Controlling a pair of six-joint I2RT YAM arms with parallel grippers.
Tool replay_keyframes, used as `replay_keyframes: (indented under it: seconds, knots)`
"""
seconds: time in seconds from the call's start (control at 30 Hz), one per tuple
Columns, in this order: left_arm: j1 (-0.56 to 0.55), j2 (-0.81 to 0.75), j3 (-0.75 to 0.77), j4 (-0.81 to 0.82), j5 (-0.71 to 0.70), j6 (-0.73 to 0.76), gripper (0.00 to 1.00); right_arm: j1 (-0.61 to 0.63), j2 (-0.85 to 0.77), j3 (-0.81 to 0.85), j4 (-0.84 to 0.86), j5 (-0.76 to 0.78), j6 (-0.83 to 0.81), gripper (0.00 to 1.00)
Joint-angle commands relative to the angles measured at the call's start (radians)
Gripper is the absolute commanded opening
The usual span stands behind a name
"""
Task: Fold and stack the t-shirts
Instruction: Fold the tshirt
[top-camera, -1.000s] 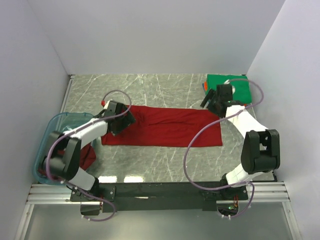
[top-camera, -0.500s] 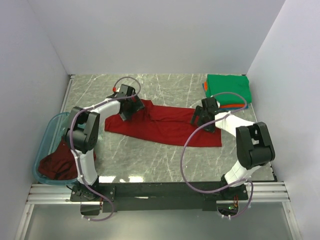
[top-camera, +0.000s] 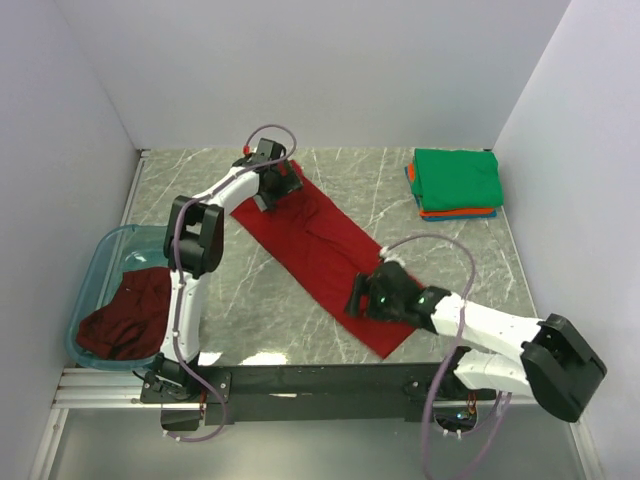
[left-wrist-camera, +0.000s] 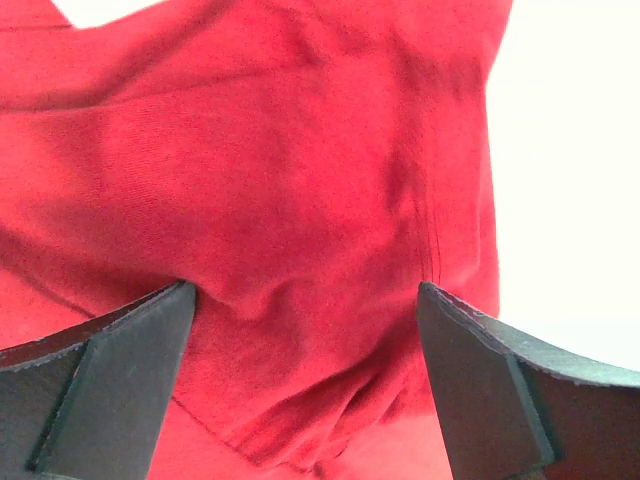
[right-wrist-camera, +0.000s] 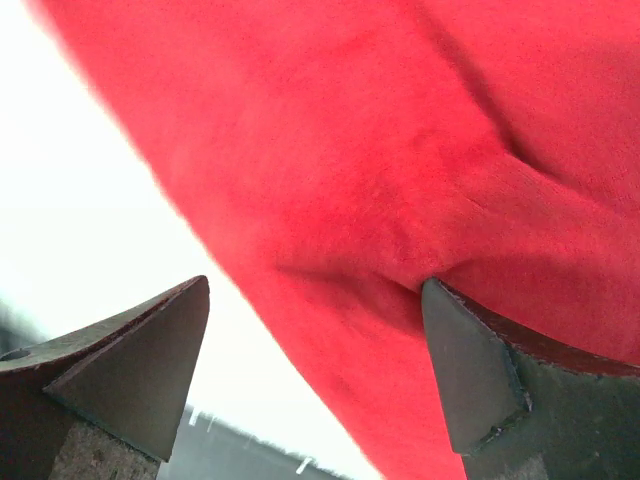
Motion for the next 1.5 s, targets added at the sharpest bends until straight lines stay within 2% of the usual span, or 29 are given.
replay_keyframes:
  seconds: [0.0,0.03,0.2,0.3,0.37,0.53,0.7,0.77,0.83,1.0,1.17,1.27,1.33,1.47]
  knots:
    - [-0.018,0.115,0.081,-0.046,0.075,0.002,0.99,0.163,-0.009,-0.087,-0.037,-0.156,0.115,0.93]
    - [-0.022,0.139,0.125,-0.046,0.093,-0.006,1.00,0.237,-0.011,-0.087,-0.018,-0.170,0.137,0.93]
    - [-0.053,0.193,0.205,0.030,0.139,-0.036,1.00,0.430,0.095,0.017,0.068,-0.222,0.119,0.93]
    - [-0.058,0.234,0.233,0.087,0.167,-0.076,0.99,0.545,0.209,0.124,0.049,-0.202,0.080,0.93]
    - [-0.059,0.277,0.290,0.069,0.158,-0.105,0.99,0.610,0.265,0.170,0.033,-0.184,0.058,0.93]
    - [-0.062,0.336,0.382,0.102,0.137,-0.145,0.99,0.691,0.286,0.247,-0.015,-0.136,0.012,0.93]
    - [-0.061,0.359,0.374,0.184,0.072,-0.185,0.99,0.766,0.256,0.286,-0.049,-0.058,-0.026,0.94]
    - [-0.058,0.365,0.345,0.283,0.101,-0.196,0.99,0.800,0.229,0.292,-0.049,-0.020,-0.046,0.94]
    - [-0.053,0.389,0.366,0.340,0.158,-0.200,0.99,0.803,0.195,0.293,-0.052,0.020,-0.036,0.95]
    - [-0.061,0.415,0.472,0.420,0.199,-0.179,0.99,0.799,0.128,0.327,-0.115,0.182,0.000,0.99]
    - [-0.071,0.334,0.552,0.425,0.205,-0.148,0.99,0.738,0.023,0.303,-0.100,0.210,0.052,0.99]
    - [-0.082,0.189,0.467,0.426,0.218,-0.116,0.99,0.673,-0.059,0.278,-0.130,0.255,0.066,0.99]
    - [-0.094,0.048,0.332,0.452,0.241,-0.079,0.99,0.604,-0.143,0.252,-0.176,0.288,0.092,0.99]
    - [-0.145,-0.149,0.198,0.357,0.176,0.013,0.99,0.478,-0.326,0.169,-0.225,0.342,0.110,0.99]
